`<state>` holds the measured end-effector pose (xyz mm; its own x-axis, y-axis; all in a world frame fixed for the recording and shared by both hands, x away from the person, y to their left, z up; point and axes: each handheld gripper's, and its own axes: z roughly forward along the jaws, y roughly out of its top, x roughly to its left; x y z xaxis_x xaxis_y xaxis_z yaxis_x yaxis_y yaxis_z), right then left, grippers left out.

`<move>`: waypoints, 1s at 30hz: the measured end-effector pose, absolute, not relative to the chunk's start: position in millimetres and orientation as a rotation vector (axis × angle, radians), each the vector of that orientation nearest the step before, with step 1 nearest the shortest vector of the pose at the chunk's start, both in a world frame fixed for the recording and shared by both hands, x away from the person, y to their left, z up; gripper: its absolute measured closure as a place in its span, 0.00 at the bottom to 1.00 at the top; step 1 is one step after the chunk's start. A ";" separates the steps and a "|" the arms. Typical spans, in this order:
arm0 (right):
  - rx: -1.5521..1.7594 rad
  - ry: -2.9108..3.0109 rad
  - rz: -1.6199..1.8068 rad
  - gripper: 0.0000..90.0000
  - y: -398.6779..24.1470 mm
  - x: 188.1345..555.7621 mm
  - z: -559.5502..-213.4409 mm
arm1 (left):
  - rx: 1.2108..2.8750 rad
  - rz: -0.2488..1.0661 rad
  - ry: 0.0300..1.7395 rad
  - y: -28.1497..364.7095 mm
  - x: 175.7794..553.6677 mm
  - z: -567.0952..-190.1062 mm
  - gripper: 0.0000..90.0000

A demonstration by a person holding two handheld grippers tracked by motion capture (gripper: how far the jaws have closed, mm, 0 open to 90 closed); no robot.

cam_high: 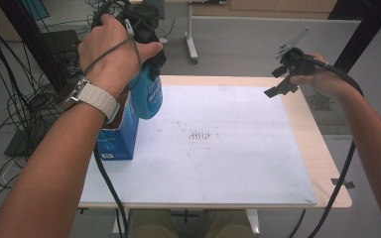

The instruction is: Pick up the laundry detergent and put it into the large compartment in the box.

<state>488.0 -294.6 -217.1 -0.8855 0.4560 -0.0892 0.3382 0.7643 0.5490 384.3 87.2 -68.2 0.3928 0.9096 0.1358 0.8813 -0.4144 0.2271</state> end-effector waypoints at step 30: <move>0.641 2.749 0.769 0.09 -292.4 489.7 -219.1 | 2.401 0.374 1.781 136.7 396.5 -54.0 0.42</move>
<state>489.7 -292.4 -219.1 -0.8820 0.4630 -0.0873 0.3506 0.7687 0.5350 396.5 136.7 -54.0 0.2729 0.9544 0.1210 0.9225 -0.2953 0.2487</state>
